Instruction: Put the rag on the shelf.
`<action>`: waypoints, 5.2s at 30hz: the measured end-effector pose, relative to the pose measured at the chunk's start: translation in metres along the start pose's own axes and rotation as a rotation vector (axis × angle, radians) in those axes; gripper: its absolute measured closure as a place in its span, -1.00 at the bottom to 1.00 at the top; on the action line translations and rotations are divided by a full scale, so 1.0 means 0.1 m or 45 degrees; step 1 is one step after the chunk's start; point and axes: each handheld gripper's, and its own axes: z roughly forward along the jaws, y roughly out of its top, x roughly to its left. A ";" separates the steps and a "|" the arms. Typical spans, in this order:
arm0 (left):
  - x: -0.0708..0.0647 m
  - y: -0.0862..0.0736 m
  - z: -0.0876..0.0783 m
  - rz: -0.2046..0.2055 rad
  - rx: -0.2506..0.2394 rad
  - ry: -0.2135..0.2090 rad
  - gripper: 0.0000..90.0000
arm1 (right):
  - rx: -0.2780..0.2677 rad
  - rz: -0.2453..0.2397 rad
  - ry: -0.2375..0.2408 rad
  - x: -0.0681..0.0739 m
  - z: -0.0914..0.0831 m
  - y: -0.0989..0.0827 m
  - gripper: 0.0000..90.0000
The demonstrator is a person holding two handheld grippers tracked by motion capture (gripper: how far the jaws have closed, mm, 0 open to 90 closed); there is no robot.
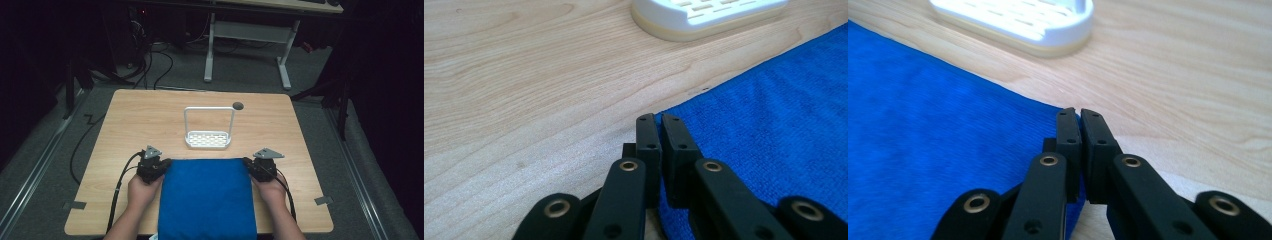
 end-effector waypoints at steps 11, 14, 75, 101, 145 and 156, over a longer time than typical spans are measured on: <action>-0.03 0.01 -0.14 0.000 -0.104 -0.015 0.94 | -0.145 -0.038 -0.017 0.14 -0.22 0.06 0.96; -0.04 0.02 -0.18 0.004 -0.133 -0.015 0.94 | -0.159 -0.033 -0.021 0.14 -0.23 0.07 0.96; -0.60 0.49 -1.35 0.199 -0.685 -0.058 0.94 | -0.723 -0.062 -0.033 0.34 -1.38 0.52 0.96; -0.49 1.07 -1.47 0.254 -0.774 -0.003 0.96 | -0.831 -0.115 -0.011 0.31 -1.47 0.99 0.96; 0.24 2.36 -0.78 0.196 -0.610 0.254 0.96 | -0.735 -0.025 -0.173 -0.41 -0.79 2.26 0.97; 0.44 2.30 -0.30 0.172 -0.425 0.222 0.94 | -0.562 0.021 -0.186 -0.66 -0.31 2.19 0.97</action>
